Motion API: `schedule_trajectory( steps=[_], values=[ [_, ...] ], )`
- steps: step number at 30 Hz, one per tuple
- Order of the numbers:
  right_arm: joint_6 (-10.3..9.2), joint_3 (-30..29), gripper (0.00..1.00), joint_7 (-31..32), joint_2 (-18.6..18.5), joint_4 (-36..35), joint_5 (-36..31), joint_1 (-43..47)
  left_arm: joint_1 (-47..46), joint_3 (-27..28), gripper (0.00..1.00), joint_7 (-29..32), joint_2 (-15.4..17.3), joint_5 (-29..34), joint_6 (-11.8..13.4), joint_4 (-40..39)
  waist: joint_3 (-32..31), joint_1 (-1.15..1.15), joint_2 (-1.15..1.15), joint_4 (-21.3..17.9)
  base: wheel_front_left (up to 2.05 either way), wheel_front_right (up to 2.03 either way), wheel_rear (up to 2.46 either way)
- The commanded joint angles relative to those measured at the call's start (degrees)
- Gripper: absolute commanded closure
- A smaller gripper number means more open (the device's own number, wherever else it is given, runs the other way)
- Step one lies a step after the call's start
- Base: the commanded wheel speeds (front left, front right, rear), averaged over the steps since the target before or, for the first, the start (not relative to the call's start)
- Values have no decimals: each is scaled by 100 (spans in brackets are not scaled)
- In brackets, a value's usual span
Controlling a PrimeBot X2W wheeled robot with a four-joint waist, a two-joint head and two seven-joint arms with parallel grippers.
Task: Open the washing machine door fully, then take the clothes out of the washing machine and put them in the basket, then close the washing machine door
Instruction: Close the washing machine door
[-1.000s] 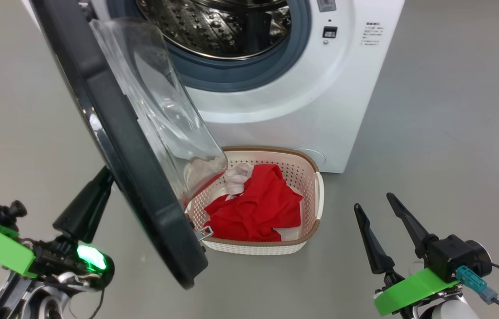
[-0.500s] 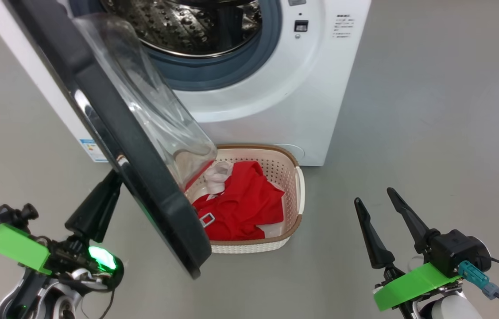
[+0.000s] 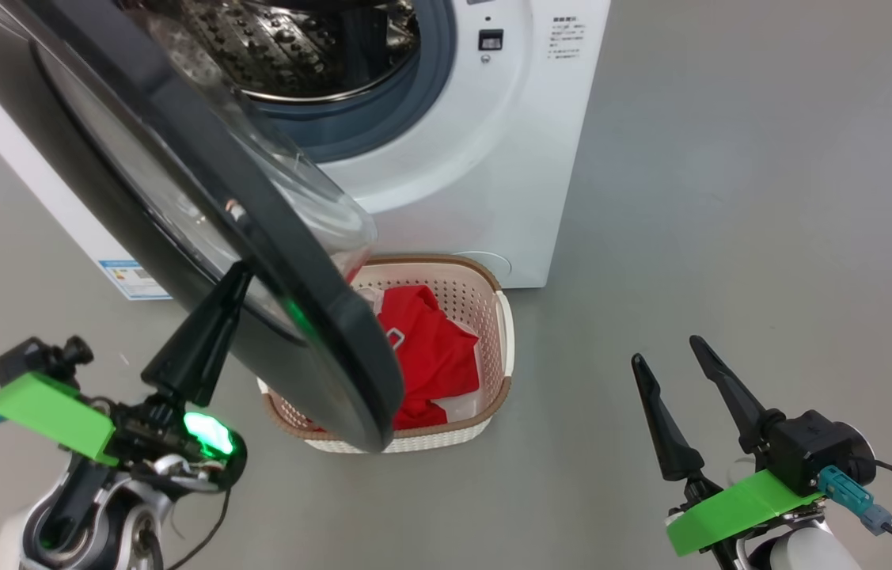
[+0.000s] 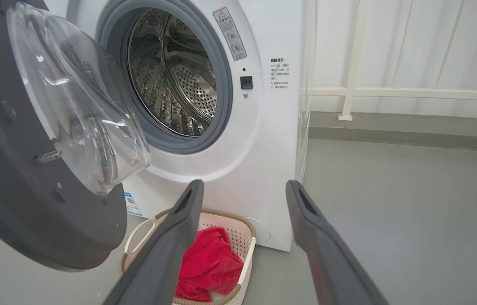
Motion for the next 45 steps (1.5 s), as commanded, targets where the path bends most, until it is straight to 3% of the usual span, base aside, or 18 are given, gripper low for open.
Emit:
schedule_trajectory(
  steps=[1, 16, 45],
  values=[
    [28, 151, 0, -37, -17, -137, 14, -206, -274, 73, 100, -3, 88, -93, -105, -130, 52, 0, 0, -61, 0, 0, 0],
    [28, 145, 0, -37, -17, -194, 52, -387, -1099, -56, 100, -228, 88, -177, -71, 161, 457, 0, 0, -318, 0, 0, 0],
    [28, 151, 0, -37, -17, -355, 86, -890, -3388, -513, 100, -916, 88, 0, -581, 1542, 1518, 0, 0, -664, 0, 0, 0]
  ],
)
